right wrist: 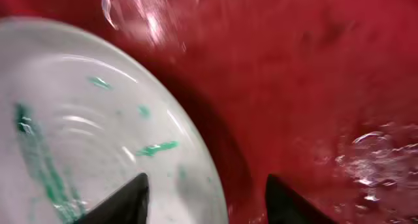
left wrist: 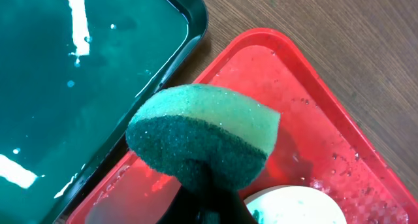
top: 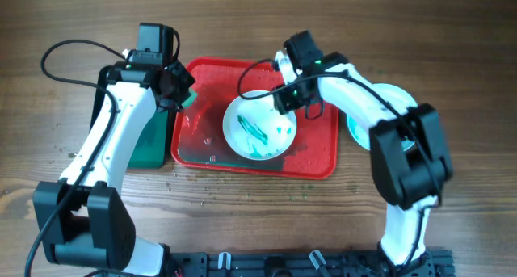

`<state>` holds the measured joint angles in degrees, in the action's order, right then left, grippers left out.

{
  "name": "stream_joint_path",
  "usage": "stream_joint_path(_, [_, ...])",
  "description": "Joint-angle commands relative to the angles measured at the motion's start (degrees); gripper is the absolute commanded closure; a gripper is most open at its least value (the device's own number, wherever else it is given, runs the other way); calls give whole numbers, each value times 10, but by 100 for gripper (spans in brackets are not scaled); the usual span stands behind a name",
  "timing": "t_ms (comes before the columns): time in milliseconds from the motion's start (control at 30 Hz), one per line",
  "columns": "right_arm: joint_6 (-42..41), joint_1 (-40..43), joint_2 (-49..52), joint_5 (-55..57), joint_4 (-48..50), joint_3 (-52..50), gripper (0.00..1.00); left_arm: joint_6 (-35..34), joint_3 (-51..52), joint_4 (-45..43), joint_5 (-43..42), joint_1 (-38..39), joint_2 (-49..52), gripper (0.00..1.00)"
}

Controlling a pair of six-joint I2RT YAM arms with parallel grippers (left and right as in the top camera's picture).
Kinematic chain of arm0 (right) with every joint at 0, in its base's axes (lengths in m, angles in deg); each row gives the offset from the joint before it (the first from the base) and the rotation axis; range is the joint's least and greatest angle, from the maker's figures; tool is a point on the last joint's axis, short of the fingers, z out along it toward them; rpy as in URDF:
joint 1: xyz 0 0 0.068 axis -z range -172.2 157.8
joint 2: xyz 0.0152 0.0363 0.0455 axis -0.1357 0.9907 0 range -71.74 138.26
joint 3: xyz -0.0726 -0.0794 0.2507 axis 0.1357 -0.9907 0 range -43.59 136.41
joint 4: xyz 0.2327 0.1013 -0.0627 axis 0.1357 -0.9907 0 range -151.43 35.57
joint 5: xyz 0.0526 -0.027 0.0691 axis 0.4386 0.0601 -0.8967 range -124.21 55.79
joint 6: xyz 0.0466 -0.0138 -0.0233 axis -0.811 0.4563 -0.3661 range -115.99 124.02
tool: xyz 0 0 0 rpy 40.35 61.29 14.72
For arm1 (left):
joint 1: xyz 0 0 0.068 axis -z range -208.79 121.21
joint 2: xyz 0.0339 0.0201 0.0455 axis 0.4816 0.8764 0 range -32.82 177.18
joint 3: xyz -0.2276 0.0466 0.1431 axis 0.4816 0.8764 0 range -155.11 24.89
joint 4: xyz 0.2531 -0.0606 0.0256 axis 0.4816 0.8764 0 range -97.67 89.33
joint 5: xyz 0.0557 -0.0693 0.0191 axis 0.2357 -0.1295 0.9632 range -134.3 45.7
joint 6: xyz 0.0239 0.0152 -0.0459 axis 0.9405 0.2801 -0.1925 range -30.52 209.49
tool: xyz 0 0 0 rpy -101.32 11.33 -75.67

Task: Clean dirty plates on tray and stack at the side
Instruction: 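Grasp the last plate's rim with the right gripper and tilt it, then scrub the last plate with the sponge in the left gripper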

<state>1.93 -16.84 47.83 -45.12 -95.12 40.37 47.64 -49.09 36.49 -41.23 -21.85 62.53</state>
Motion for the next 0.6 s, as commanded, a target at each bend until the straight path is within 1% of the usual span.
stream_joint_path(0, [-37,1,20,-16,-12,16,62,11,7,2,-3,-3,5,96])
stream_joint_path(33, [-59,1,20,-16,-20,15,73,11,7,2,-3,-3,5,96])
stream_joint_path(67, [-91,1,20,-17,-31,15,91,11,9,3,-3,-2,5,96])
stream_joint_path(100, [-126,1,20,-17,-37,13,96,11,9,3,-3,2,5,96])
stream_joint_path(133, [-173,0,20,-16,-38,7,96,11,9,5,-3,9,5,96])
stream_joint_path(200, [-296,0,21,-5,-47,-9,96,11,9,5,-3,28,10,96])
stream_joint_path(267, [-346,-5,21,-24,-19,-38,96,11,9,4,-2,52,19,96])
stream_joint_path(300, [-355,-9,21,-49,7,-58,96,11,9,3,3,71,30,96])
stream_joint_path(333, [-350,-10,21,-69,25,-69,96,15,9,-7,28,97,61,96])
stream_joint_path(433, [-341,-10,21,-73,30,-69,96,95,9,-72,16,118,112,96])
stream_joint_path(500, [-339,-10,21,-74,30,-69,96,159,9,-120,-20,130,150,96])
stream_joint_path(533, [-339,-10,21,-74,30,-69,96,177,9,-136,-34,136,167,96])
stream_joint_path(567, [-339,-10,21,-74,30,-69,96,179,9,-143,-35,141,180,96])
